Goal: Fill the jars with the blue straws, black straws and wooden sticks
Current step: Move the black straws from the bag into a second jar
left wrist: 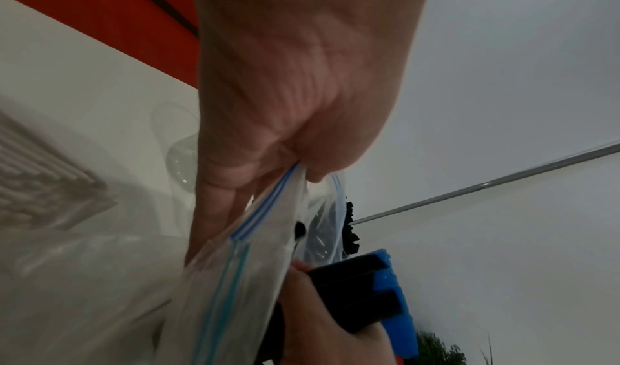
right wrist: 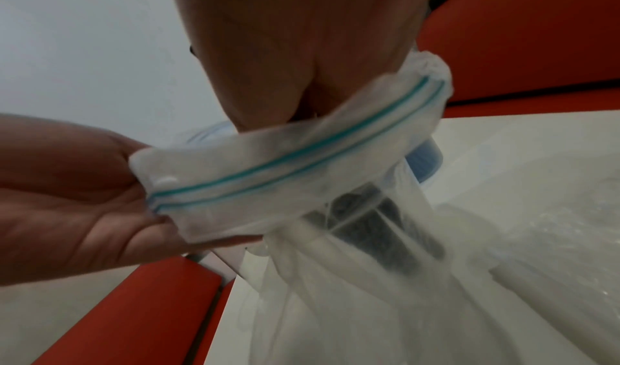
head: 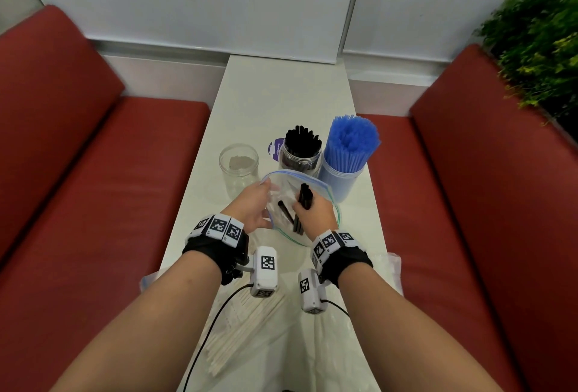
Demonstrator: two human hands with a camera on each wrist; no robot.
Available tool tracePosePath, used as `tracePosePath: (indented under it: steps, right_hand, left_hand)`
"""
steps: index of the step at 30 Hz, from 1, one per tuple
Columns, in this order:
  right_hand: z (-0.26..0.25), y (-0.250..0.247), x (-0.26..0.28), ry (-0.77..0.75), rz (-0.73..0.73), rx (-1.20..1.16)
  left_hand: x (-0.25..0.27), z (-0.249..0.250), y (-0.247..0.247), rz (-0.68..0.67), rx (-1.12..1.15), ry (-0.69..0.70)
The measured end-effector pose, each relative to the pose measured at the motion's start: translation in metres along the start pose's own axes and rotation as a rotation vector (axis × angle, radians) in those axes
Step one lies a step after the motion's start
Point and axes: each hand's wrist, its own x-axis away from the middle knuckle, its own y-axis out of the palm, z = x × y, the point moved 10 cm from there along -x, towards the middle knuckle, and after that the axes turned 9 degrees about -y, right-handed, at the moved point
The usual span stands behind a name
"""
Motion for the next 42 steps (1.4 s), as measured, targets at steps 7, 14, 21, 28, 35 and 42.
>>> tracePosePath:
  steps: [7, 14, 21, 28, 35, 42]
  right_hand:
    - [-0.035, -0.009, -0.006, -0.03, -0.201, 0.153]
    - [-0.156, -0.12, -0.069, -0.217, -0.026, -0.12]
    - [-0.165, -0.147, -0.11, -0.227, 0.323, -0.157]
    - [-0.131, -0.119, -0.127, -0.179, 0.289, -0.031]
    - [-0.149, -0.111, -0.159, -0.203, 0.221, 0.099]
    - [-0.146, -0.097, -0.182, -0.192, 0.233, 0.126]
  left_hand:
    - [-0.002, -0.003, -0.003, 0.044, -0.012, -0.021]
    - [-0.003, -0.01, -0.001, -0.016, -0.019, -0.07]
    - [-0.006, -0.01, -0.001, 0.002, -0.016, -0.084]
    - [-0.011, -0.008, -0.002, 0.01, -0.01, -0.09]
    - [-0.016, -0.008, -0.002, 0.002, -0.05, -0.099]
    - [-0.022, -0.007, -0.007, -0.003, -0.058, -0.113]
